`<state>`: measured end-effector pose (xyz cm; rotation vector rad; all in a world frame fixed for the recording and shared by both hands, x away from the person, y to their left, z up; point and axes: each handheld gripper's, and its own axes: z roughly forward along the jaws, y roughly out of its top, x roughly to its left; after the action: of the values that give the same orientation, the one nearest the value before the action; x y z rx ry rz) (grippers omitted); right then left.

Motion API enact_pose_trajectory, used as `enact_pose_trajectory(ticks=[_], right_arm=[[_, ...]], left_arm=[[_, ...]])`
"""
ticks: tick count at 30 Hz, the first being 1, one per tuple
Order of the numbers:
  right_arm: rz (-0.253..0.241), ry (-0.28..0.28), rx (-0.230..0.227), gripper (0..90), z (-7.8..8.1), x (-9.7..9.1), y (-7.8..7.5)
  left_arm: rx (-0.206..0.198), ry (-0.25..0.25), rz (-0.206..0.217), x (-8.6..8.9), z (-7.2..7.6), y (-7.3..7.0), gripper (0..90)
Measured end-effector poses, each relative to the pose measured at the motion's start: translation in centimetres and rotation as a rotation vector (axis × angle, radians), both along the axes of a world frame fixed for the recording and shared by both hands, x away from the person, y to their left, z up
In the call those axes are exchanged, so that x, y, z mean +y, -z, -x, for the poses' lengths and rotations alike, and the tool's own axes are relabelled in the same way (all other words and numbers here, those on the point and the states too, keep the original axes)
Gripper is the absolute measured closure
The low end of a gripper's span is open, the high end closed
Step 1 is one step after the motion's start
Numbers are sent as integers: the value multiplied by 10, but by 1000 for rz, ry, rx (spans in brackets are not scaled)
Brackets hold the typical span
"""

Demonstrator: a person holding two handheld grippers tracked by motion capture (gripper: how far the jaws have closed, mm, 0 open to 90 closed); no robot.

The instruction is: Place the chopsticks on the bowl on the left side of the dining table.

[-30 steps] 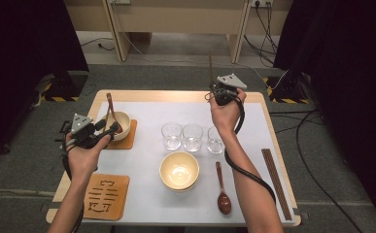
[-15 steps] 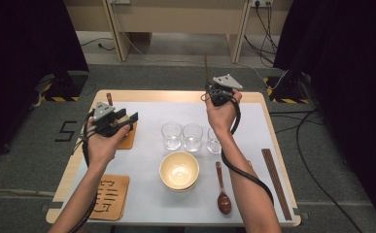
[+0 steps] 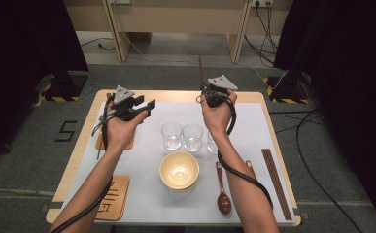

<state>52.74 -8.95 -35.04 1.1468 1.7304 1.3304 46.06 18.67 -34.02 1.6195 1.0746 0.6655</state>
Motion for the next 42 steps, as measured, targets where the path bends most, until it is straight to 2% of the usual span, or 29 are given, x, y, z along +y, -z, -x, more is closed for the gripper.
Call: enact_pose_trajectory(ticks=[3,22,26,28,33,39,42], right_arm=[[1,-1,-6,852,1,0,0],[-9,-23,-15,852,3,9,2],[-4,-28,-14,852,4,10,4],[-7,-32,-11,852,5,12,4],[5,-41,-19,852,6,14,5],[-5,-51,-27,853,10,15,4],[-2,-51,-30,852,11,16,4]], left_arm=[[2,26,6,-7,-9,-2,499],[-28,70,6,-47,-43,-25,512],[-27,95,9,-57,-49,-26,516],[-25,107,27,-62,-53,-27,519],[-29,144,37,-76,-60,-31,534],[-27,163,36,-87,-70,-32,573],[-23,172,48,-93,-73,-32,588]])
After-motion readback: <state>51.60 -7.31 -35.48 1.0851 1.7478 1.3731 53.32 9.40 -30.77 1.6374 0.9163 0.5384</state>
